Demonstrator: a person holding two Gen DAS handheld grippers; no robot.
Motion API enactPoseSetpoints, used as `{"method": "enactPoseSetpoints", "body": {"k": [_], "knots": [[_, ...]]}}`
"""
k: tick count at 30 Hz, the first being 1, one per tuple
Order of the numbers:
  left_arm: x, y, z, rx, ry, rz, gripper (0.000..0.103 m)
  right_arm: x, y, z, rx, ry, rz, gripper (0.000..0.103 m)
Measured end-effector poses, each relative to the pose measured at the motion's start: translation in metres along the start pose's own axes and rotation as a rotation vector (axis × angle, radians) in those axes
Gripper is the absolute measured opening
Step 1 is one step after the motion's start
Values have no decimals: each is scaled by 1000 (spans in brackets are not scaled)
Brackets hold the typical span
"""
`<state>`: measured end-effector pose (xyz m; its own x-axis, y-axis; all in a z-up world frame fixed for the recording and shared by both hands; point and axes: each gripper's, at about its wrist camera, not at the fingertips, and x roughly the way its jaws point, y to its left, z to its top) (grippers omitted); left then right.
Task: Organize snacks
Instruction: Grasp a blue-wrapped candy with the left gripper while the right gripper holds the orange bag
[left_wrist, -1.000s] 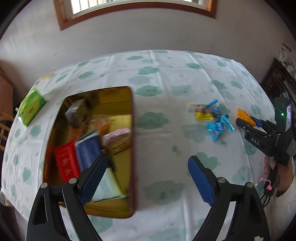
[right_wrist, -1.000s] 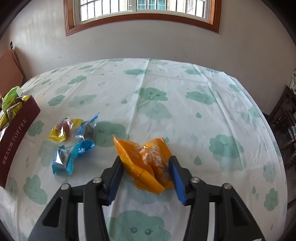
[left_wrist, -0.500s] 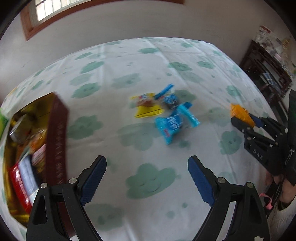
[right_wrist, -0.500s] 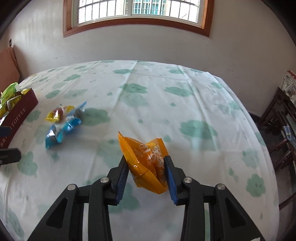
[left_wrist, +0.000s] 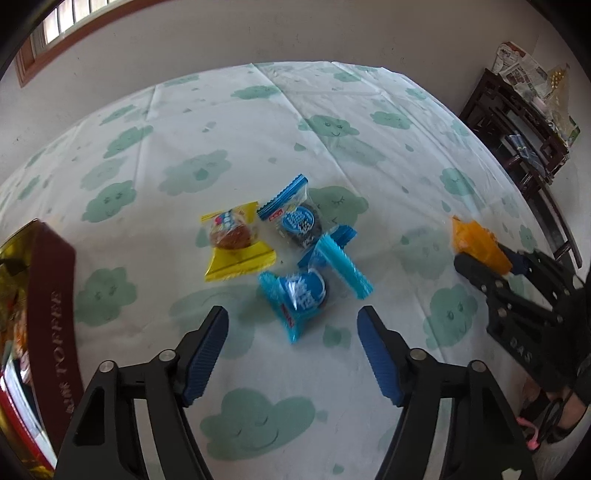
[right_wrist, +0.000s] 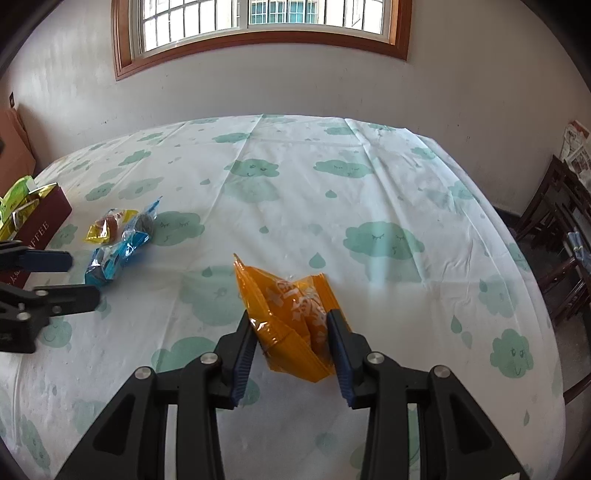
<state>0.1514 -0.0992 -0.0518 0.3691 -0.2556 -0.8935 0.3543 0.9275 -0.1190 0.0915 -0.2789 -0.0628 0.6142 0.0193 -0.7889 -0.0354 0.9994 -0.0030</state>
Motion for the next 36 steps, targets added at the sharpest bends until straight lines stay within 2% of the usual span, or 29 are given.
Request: {"method": "enactPoseSetpoints", "body": {"k": [5, 6, 11, 18, 23, 27, 36], "knots": [[7, -1, 13, -14, -8, -5, 64, 1, 1, 0, -6, 2, -8, 39], [8, -2, 14, -14, -6, -8, 57, 1, 1, 0, -7, 2, -9, 39], [7, -2, 11, -9, -7, -8, 38, 1, 1, 0, -7, 2, -9, 39], [-1, 1, -1, -18, -9, 4, 35, 1, 1, 0, -8, 2, -10, 39], [-23, 4, -15, -35, -40, 0, 35, 1, 2, 0, -13, 2, -16, 39], [-45, 11, -27, -45, -73, 33, 35, 1, 3, -1, -19, 2, -21, 39], [-86, 27, -60, -52, -118, 158, 35, 1, 2, 0, -20, 2, -21, 39]]}}
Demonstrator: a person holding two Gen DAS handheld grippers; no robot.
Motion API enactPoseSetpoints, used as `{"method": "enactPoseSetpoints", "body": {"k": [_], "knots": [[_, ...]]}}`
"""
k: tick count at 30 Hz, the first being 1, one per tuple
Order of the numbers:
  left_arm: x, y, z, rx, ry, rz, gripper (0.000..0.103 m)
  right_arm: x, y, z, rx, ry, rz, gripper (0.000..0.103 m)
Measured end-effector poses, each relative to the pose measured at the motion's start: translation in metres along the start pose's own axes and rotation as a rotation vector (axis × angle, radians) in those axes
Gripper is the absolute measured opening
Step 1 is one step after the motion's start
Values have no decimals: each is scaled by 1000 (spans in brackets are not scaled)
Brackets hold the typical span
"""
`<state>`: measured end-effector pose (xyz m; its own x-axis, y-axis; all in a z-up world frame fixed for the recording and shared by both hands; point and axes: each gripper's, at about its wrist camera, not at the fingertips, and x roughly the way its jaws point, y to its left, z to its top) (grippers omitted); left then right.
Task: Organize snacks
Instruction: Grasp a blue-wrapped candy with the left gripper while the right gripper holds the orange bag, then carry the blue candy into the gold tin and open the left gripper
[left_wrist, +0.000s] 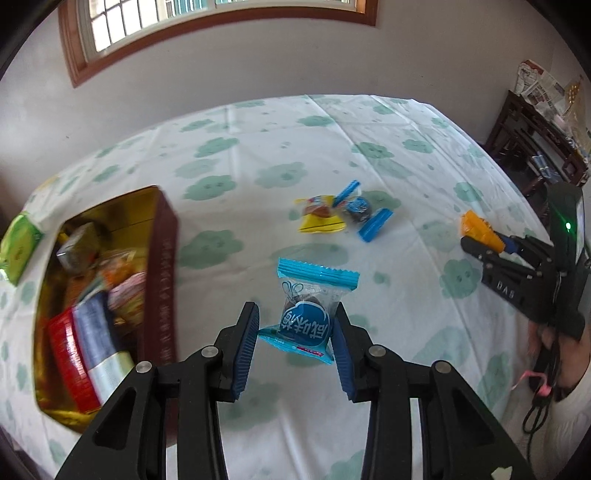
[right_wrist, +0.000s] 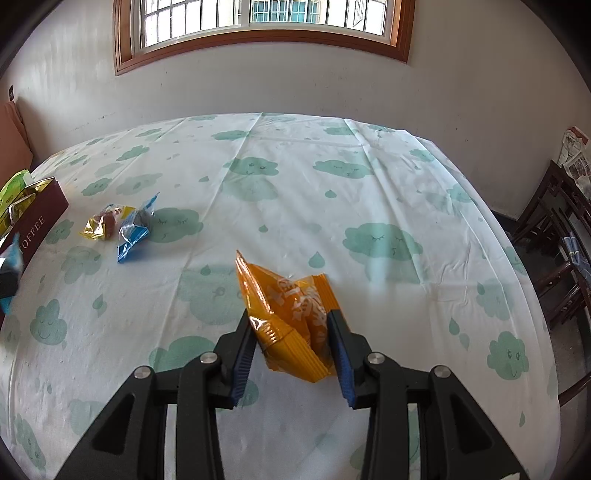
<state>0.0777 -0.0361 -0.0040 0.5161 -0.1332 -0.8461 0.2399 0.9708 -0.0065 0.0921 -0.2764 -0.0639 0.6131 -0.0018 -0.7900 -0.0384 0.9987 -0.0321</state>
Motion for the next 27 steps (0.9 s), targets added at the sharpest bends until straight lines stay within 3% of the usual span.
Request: {"method": "enactPoseSetpoints", "body": {"k": [5, 13, 22, 27], "knots": [[-18, 26, -7, -50, -19, 23, 35, 0, 0, 0, -1, 0, -1, 39], [-49, 96, -13, -149, -64, 131, 35, 0, -1, 0, 0, 0, 1, 39], [-50, 183, -21, -278, -37, 261, 35, 0, -1, 0, 0, 0, 1, 39], [-41, 207, -27, -324, -4, 268, 35, 0, 0, 0, -1, 0, 0, 39]]}}
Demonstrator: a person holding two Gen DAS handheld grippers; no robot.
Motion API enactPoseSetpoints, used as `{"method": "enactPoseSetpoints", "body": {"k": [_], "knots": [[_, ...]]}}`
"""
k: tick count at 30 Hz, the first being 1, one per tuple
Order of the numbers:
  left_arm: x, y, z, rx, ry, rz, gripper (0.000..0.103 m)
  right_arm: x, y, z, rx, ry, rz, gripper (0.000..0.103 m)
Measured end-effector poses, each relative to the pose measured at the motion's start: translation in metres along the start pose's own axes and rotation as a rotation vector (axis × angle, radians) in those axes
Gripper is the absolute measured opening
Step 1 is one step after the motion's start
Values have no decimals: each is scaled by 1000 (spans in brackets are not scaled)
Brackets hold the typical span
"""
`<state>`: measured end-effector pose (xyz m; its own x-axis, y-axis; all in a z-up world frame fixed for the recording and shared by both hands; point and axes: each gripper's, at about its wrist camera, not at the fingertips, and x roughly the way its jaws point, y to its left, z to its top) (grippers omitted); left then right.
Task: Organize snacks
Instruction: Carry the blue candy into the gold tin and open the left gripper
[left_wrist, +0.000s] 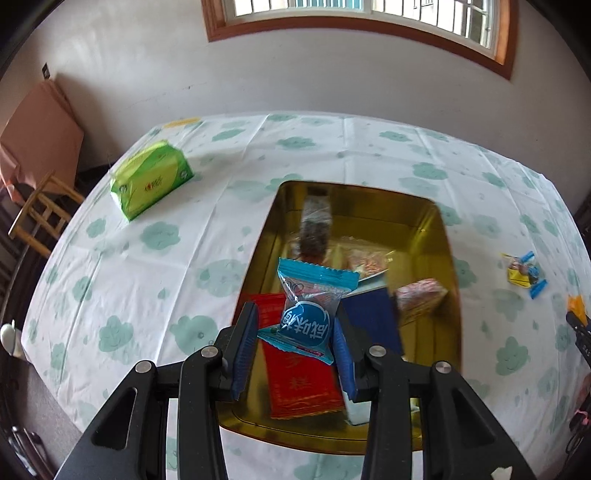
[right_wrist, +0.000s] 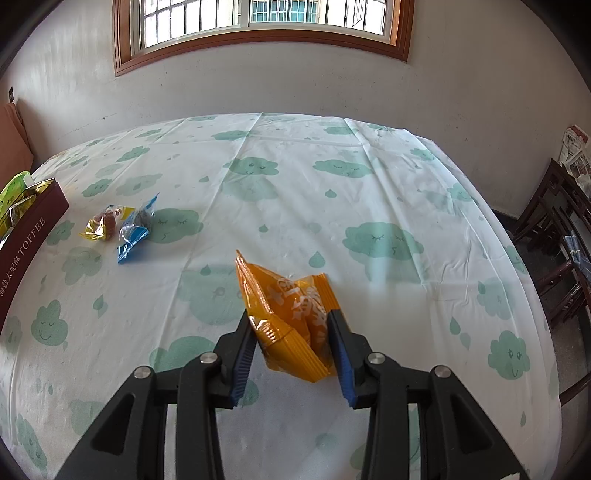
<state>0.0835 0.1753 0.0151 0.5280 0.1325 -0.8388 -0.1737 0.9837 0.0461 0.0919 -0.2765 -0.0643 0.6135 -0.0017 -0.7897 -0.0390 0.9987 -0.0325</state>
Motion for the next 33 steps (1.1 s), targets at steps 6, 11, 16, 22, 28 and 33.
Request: {"method": "enactPoseSetpoints", "body": {"k": [6, 11, 16, 22, 28, 33], "knots": [[13, 12, -4, -10, 25, 9, 35, 0, 0, 0, 0, 0, 0, 39], [24, 21, -5, -12, 43, 19, 35, 0, 0, 0, -1, 0, -1, 39], [28, 20, -9, 18, 46, 29, 36, 0, 0, 0, 0, 0, 0, 39], [24, 20, -14, 27, 40, 33, 36, 0, 0, 0, 0, 0, 0, 39], [18, 9, -18, 73, 22, 14, 35, 0, 0, 0, 0, 0, 1, 39], [24, 1, -24, 90, 49, 8, 35, 0, 0, 0, 1, 0, 1, 39]]}}
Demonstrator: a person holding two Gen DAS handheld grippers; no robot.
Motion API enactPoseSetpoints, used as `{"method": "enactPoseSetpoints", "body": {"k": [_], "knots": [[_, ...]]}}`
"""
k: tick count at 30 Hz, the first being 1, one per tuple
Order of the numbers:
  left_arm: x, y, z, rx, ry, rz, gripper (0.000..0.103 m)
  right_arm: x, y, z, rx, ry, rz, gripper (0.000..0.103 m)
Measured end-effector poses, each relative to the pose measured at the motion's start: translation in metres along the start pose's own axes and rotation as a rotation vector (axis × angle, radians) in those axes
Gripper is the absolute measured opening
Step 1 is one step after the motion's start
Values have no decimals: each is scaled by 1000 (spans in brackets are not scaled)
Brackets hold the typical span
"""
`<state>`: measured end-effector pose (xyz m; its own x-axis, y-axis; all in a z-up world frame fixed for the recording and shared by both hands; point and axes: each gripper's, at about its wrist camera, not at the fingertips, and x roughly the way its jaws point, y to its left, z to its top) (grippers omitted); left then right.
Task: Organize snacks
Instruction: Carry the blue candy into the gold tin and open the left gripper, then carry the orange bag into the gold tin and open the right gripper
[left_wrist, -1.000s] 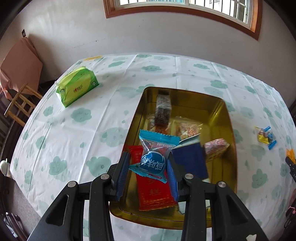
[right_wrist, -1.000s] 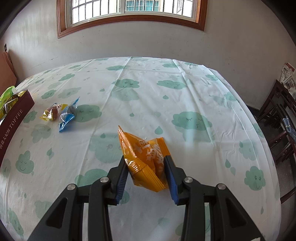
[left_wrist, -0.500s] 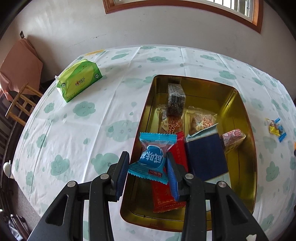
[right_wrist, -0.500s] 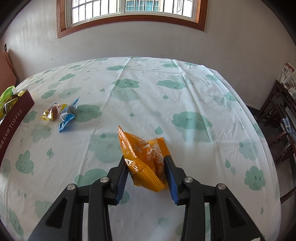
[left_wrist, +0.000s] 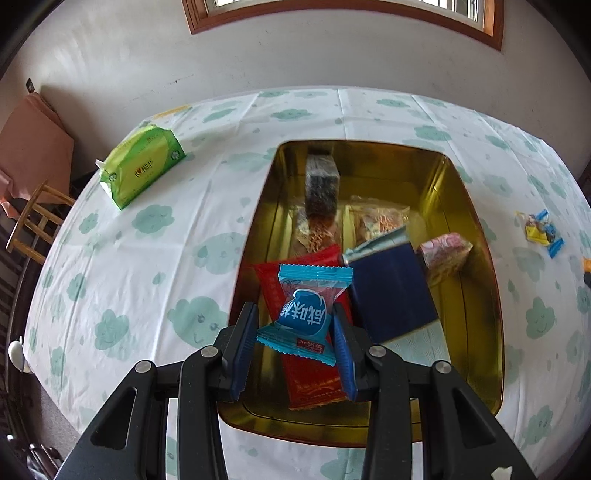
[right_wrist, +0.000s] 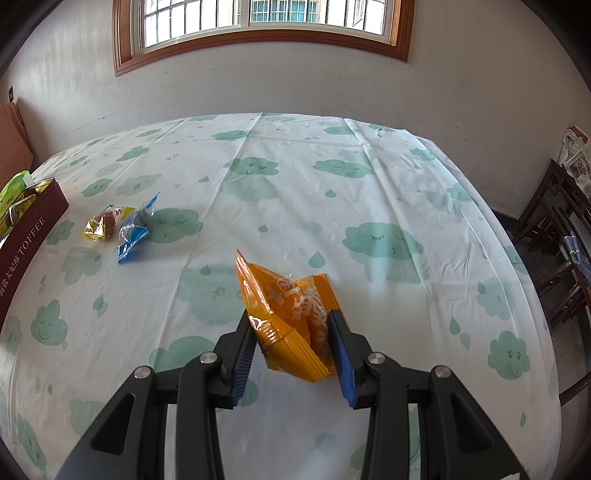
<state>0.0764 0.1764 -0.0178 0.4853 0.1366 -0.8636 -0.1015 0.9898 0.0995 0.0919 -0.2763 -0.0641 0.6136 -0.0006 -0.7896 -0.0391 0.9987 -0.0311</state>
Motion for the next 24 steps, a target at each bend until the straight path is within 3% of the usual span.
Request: {"method": "enactPoseSetpoints", "body": {"k": [11, 24], "knots": [[10, -6, -8, 15, 43, 16, 37, 0, 0, 0, 0, 0, 0, 40], [-2, -6, -5, 22, 33, 25, 63, 0, 1, 0, 1, 0, 1, 40]]}}
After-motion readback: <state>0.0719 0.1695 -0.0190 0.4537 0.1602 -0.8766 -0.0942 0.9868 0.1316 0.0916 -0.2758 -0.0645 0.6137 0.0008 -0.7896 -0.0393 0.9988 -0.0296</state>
